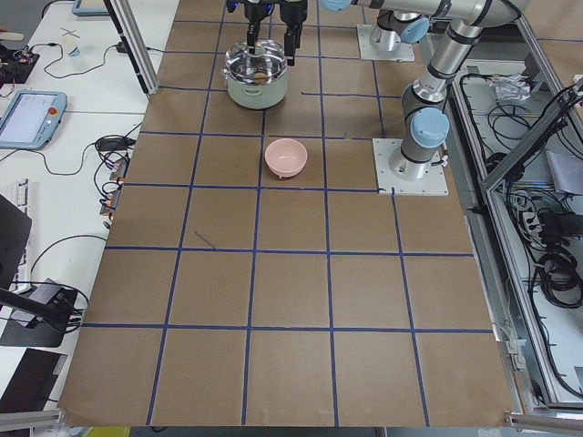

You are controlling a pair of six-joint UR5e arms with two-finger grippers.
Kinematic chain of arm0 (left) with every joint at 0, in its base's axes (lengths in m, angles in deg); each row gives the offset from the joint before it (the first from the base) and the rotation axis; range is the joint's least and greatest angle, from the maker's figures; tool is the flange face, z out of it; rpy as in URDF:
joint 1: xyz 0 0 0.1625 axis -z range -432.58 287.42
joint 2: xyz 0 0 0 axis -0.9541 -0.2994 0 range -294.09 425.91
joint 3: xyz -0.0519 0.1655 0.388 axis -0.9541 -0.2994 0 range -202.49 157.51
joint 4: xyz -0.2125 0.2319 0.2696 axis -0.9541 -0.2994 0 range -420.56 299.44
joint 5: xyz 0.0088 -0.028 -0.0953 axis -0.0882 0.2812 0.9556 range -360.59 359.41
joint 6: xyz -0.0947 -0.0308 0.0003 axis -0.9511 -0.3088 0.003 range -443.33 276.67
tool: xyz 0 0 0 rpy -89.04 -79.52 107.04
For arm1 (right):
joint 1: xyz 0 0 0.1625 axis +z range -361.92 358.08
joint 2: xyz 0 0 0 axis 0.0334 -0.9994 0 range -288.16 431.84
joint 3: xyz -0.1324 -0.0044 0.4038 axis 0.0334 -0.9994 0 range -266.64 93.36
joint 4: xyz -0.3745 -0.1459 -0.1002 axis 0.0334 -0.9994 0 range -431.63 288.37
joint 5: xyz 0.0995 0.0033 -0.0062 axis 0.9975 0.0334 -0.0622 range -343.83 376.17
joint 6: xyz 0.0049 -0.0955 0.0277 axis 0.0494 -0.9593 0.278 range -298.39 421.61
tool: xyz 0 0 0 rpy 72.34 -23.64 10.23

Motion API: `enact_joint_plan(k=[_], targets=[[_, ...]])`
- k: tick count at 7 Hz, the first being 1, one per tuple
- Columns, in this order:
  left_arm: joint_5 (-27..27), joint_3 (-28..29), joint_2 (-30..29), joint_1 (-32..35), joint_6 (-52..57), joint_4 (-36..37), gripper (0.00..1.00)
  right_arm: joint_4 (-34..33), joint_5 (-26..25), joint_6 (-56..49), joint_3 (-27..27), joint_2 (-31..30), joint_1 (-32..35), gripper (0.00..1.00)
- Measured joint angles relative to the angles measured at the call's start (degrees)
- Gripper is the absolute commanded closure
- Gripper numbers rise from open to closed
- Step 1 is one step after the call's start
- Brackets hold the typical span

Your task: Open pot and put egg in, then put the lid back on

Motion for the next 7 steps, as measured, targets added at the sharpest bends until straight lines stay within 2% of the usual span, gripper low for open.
enact_joint_plan(k=[3, 5, 6, 7], targets=[[0.1, 2.6, -0.6, -0.8, -0.3, -4.8, 0.00, -1.8, -0.1, -0.5, 0.6, 0.1, 0.2, 0.65], [4.0, 2.5, -1.1, -3.1, 0.4, -5.5, 0.00, -2.5, -0.4, -1.3, 0.6, 0.2, 0.2, 0.63], [5.1, 2.3, -1.4, -3.4, 0.8, -3.5, 0.00, -2.5, -0.5, -1.7, 0.6, 0.3, 0.2, 0.49], [5.5, 2.0, -1.6, -3.4, 1.0, -1.7, 0.00, -2.6, -0.6, -2.0, 0.6, 0.3, 0.2, 0.29]])
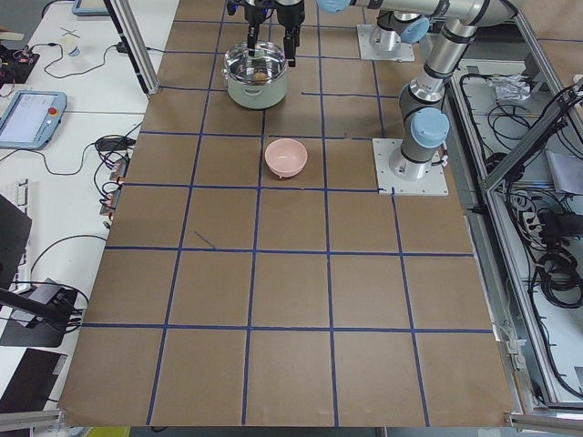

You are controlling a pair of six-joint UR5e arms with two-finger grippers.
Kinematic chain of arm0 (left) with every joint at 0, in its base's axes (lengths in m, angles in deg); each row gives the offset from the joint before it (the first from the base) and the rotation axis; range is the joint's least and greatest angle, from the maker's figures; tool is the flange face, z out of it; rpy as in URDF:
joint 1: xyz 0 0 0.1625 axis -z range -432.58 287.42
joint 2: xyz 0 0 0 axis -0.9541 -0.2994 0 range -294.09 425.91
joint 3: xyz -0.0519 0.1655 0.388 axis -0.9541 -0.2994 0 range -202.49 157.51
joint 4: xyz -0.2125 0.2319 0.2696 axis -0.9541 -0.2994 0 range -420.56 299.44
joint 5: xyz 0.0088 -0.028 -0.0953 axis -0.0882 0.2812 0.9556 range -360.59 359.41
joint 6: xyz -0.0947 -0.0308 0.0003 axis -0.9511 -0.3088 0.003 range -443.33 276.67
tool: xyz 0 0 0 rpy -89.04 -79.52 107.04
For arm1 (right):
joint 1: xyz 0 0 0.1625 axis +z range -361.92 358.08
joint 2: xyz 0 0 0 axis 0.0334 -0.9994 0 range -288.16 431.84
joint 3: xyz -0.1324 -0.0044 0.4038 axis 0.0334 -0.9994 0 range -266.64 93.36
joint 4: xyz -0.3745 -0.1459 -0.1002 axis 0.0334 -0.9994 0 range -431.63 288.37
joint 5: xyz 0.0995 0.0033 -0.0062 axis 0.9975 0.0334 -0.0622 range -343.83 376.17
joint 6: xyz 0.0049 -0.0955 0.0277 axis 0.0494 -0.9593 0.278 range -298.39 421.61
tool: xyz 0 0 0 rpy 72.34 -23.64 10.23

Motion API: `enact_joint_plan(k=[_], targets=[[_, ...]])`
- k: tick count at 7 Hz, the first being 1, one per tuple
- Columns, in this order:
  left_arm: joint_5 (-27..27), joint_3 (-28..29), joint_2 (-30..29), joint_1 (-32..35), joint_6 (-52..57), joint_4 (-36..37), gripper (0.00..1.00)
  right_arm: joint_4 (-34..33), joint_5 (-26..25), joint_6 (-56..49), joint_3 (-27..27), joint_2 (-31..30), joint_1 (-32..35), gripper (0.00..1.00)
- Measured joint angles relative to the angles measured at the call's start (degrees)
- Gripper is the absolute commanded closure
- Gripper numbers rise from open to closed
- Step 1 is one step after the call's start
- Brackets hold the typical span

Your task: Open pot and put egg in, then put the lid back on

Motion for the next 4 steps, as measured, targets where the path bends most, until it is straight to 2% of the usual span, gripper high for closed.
enact_joint_plan(k=[1, 4], targets=[[0.1, -0.2, 0.0, 0.1, 0.0, 0.7, 0.00, 0.0, 0.0, -0.2, 0.0, 0.0, 0.0, 0.19], [0.1, -0.7, 0.0, 0.3, -1.2, 1.2, 0.00, 0.0, 0.0, -0.4, -0.1, 0.0, -0.1, 0.16]])
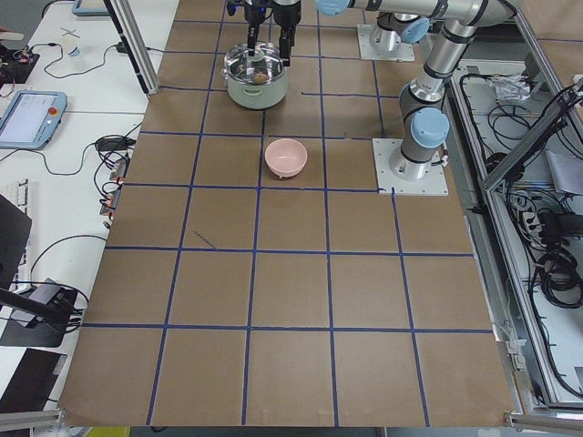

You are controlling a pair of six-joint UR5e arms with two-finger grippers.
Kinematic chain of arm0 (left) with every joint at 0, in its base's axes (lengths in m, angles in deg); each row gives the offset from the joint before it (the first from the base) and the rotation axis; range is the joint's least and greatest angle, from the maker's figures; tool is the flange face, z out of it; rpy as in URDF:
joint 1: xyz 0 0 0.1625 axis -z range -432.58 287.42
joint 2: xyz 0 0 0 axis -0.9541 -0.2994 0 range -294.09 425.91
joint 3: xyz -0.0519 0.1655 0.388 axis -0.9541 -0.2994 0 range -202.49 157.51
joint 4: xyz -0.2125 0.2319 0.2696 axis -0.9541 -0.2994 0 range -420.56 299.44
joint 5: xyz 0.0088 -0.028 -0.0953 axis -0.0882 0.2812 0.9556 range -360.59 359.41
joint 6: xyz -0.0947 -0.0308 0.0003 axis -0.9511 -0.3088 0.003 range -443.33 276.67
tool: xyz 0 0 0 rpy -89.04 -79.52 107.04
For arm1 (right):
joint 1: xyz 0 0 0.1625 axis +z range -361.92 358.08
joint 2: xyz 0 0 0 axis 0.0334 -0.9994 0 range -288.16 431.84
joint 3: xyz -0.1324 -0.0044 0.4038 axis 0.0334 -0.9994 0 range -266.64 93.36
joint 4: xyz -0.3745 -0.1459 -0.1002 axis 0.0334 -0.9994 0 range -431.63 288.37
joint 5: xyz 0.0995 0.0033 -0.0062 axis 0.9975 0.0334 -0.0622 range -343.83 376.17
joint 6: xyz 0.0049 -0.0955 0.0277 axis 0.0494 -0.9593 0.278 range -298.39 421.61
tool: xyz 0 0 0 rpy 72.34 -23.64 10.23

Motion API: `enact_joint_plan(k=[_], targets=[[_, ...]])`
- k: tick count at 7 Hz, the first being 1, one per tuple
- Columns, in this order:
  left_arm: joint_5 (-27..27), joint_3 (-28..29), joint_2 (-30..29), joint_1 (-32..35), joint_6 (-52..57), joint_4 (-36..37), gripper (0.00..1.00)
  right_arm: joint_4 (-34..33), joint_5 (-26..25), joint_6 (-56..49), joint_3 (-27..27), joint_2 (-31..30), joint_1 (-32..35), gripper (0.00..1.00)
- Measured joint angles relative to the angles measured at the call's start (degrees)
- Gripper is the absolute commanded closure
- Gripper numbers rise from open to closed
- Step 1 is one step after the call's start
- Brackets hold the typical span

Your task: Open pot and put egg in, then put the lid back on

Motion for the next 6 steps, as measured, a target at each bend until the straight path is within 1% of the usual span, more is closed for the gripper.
enact_joint_plan(k=[1, 2, 3, 6], targets=[[0.0, -0.1, 0.0, 0.0, -0.2, 0.1, 0.00, 0.0, -0.1, -1.4, -0.3, -0.3, -0.6, 0.12], [0.0, -0.1, 0.1, 0.0, -0.2, 0.0, 0.00, 0.3, -0.5, -4.6, -0.4, -1.9, -2.7, 0.03], [0.0, -0.2, 0.2, 0.0, -0.2, 0.0, 0.00, 1.8, -0.9, -9.0, 0.0, -5.0, -6.7, 0.00], [0.0, -0.3, 0.2, 0.0, -2.4, 1.1, 0.00, 10.5, -0.8, -23.6, 3.2, -15.0, -22.2, 0.00]])
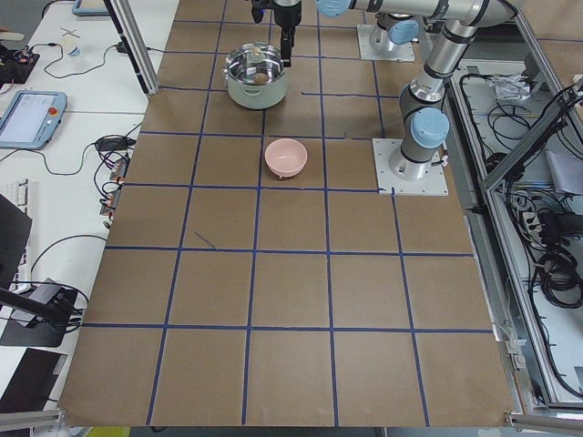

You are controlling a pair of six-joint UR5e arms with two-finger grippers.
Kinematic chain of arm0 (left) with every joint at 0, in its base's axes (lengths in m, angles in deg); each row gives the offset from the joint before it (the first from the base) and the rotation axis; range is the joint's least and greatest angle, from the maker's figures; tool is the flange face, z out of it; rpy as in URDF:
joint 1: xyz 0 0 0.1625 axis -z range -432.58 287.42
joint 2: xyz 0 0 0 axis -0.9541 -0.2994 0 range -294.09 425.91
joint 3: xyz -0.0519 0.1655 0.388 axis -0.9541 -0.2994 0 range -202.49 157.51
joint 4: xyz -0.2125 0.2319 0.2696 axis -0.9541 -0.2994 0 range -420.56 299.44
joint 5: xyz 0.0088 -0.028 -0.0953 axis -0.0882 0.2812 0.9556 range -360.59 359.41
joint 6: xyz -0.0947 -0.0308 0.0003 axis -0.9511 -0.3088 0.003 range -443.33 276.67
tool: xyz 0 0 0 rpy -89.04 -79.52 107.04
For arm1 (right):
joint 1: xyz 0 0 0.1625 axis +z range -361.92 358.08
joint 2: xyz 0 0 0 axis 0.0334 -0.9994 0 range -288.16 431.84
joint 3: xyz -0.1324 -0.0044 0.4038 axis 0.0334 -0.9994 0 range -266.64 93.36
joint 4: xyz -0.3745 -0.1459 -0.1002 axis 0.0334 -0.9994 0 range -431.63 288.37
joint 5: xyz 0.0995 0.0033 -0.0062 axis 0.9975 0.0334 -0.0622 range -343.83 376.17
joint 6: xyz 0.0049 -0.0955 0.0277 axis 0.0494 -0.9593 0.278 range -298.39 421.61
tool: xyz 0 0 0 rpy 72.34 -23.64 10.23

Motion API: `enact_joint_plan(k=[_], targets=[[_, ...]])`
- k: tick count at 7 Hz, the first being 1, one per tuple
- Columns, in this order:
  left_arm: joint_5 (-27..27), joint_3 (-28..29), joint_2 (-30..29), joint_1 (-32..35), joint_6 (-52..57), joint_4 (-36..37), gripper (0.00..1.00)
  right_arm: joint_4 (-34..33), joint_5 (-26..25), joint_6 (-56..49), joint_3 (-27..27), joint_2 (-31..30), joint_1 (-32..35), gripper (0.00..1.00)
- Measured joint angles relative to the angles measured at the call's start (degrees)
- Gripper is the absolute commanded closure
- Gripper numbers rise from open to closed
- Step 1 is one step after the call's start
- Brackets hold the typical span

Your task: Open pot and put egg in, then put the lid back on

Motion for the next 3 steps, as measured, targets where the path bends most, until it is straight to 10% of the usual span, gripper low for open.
enact_joint_plan(k=[3], targets=[[0.0, 0.0, 0.0, 0.0, -0.5, 0.3, 0.00, 3.2, 0.2, -5.9, 2.2, -2.8, -4.9, 0.00]])
